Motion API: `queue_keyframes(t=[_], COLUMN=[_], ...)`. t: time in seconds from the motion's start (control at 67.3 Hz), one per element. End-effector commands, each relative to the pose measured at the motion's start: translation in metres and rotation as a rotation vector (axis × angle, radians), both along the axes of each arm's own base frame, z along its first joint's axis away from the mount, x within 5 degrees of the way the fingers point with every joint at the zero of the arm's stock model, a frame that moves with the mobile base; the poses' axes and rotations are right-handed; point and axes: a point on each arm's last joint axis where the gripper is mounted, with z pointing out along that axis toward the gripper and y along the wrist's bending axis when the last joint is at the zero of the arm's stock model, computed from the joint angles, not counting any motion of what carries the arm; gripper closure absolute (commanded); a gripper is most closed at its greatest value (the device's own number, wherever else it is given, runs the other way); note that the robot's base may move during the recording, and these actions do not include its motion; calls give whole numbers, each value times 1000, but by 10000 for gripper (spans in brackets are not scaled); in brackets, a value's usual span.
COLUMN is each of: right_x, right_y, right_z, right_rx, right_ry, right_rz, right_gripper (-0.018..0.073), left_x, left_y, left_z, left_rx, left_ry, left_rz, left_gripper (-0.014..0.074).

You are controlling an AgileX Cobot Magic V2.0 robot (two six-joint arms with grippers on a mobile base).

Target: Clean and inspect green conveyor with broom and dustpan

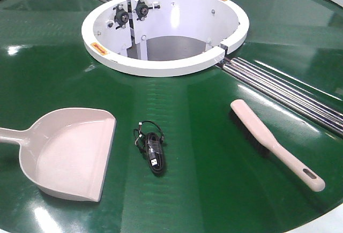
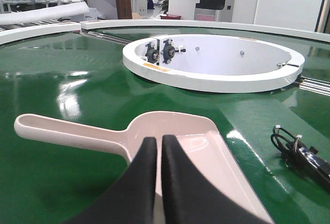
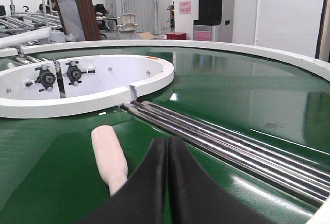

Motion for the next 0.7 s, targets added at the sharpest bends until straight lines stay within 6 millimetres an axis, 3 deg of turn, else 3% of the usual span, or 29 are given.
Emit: queue_keyframes(t=[0.0,0.683], right_x=[-1,-1], right_y=[0,0], right_z=[4,4], right_rx=[-12,-11], right_ry=[-81,-76], right_rz=[-3,-3], right_gripper=[569,569], left_x=[0,0], left_y=[1,1], left_z=[-1,-1], left_rx=[-10,-10], left_ry=[-65,-65], left_rz=[6,6], left_gripper=[602,602])
